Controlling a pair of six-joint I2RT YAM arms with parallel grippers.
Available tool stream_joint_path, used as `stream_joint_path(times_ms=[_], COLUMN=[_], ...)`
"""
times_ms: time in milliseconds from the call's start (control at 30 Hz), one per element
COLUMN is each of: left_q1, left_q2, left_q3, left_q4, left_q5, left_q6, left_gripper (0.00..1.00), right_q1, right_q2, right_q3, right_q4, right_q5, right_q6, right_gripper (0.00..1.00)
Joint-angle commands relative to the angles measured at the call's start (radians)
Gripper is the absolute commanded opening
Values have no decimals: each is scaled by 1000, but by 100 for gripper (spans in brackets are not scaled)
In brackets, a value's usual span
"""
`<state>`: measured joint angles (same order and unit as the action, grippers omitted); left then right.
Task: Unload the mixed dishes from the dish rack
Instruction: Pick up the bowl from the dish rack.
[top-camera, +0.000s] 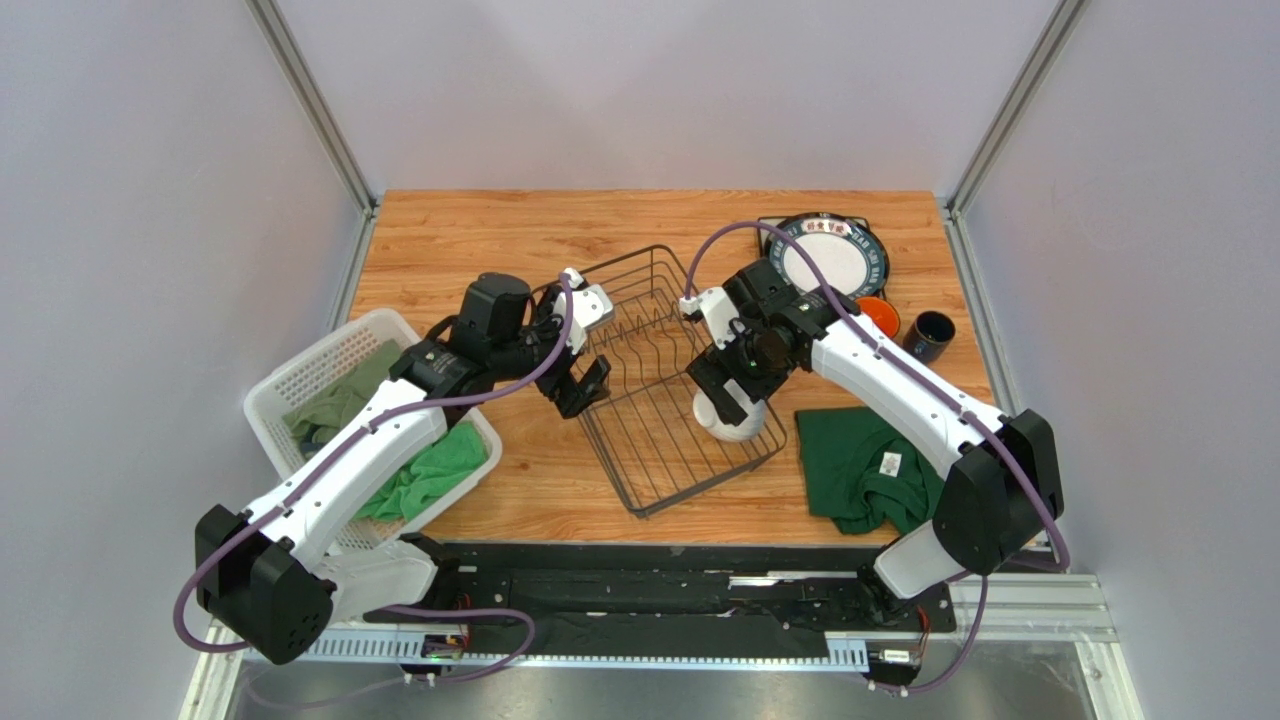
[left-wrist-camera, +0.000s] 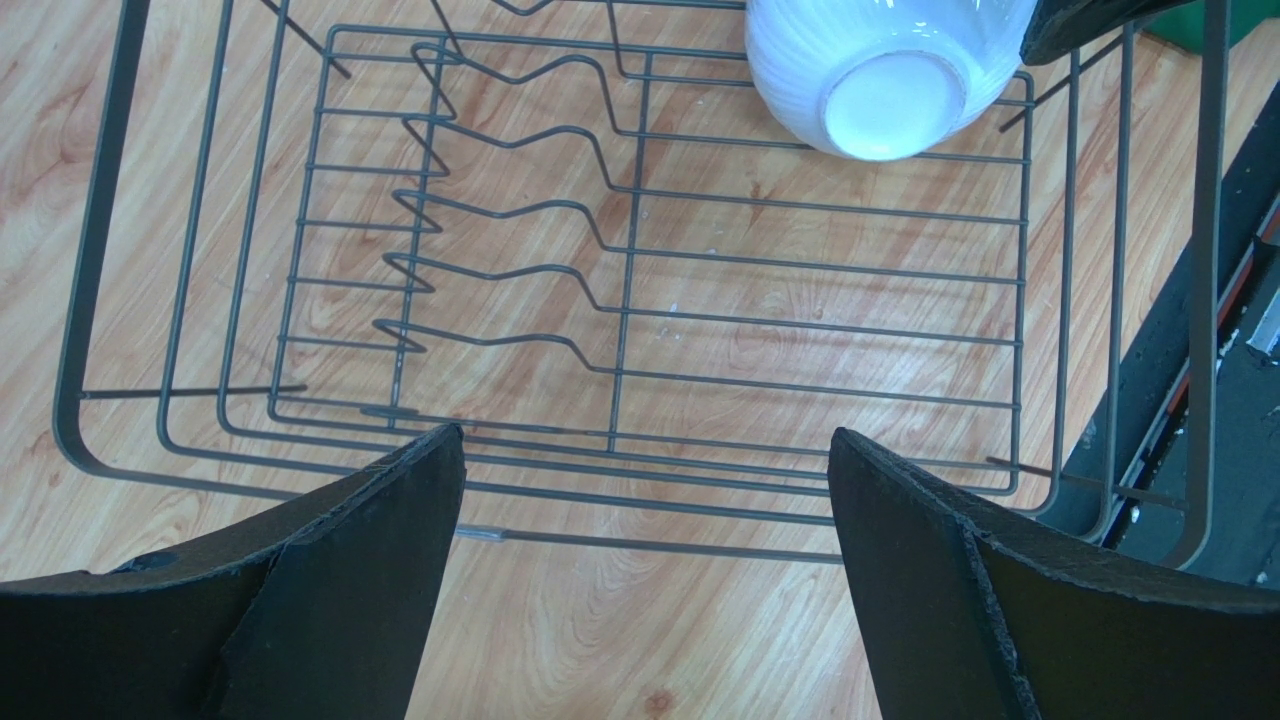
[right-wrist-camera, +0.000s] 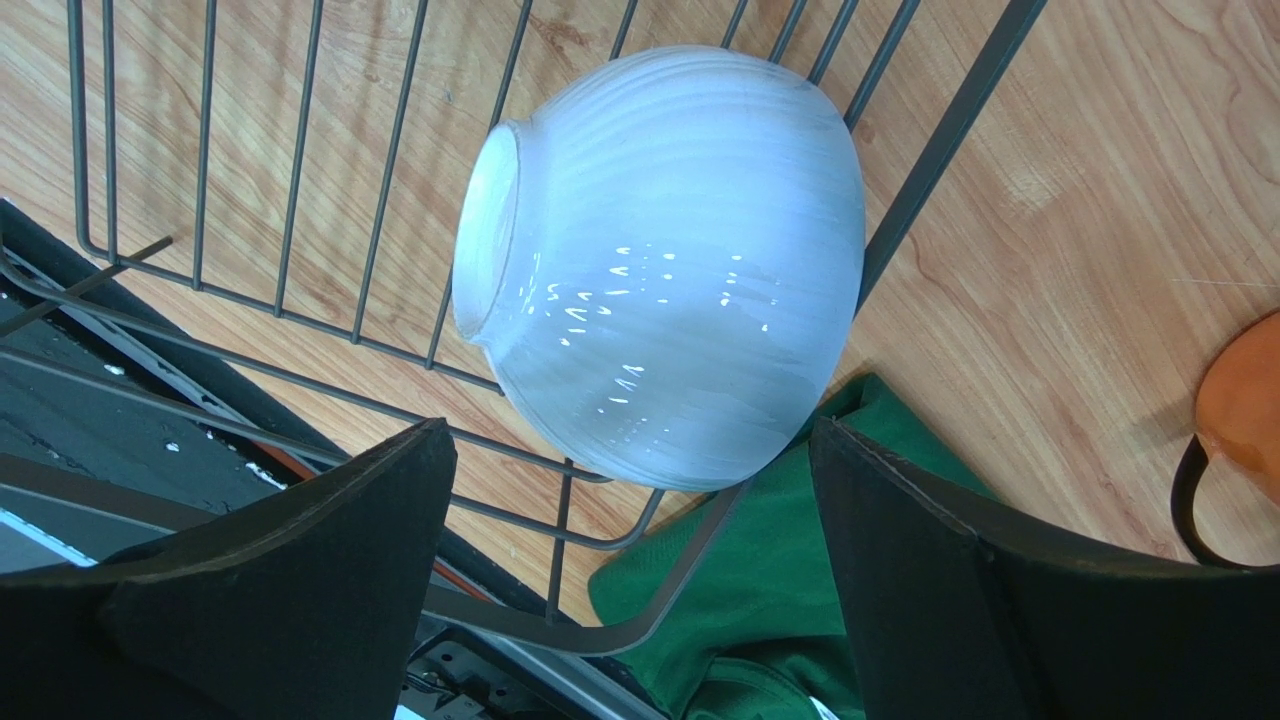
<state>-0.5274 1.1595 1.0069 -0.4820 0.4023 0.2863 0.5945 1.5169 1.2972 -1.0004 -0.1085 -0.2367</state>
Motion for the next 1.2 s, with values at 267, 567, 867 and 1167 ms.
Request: stream_joint_path(times_ms=[267,567,867,1167], left_q1=[9,10,14,17], left_q2=[-7,-6,-3,-6], left_q3=[-1,-4,-4,-7], left_q4=[17,23,22,25], left_q5=[17,12,10,6], left_q6=[10,10,10,7], left_gripper=[98,98,98,98], right_q1=[13,22,31,41], right_q2=[-32,-35,-31,-12], right_q3=[33,28,24,24], right_q4=[6,6,9,11], right_q5=[-39,-43,-53,-65], right_q6=[-19,-24,-30,-32], right_gripper=[91,91,90,89])
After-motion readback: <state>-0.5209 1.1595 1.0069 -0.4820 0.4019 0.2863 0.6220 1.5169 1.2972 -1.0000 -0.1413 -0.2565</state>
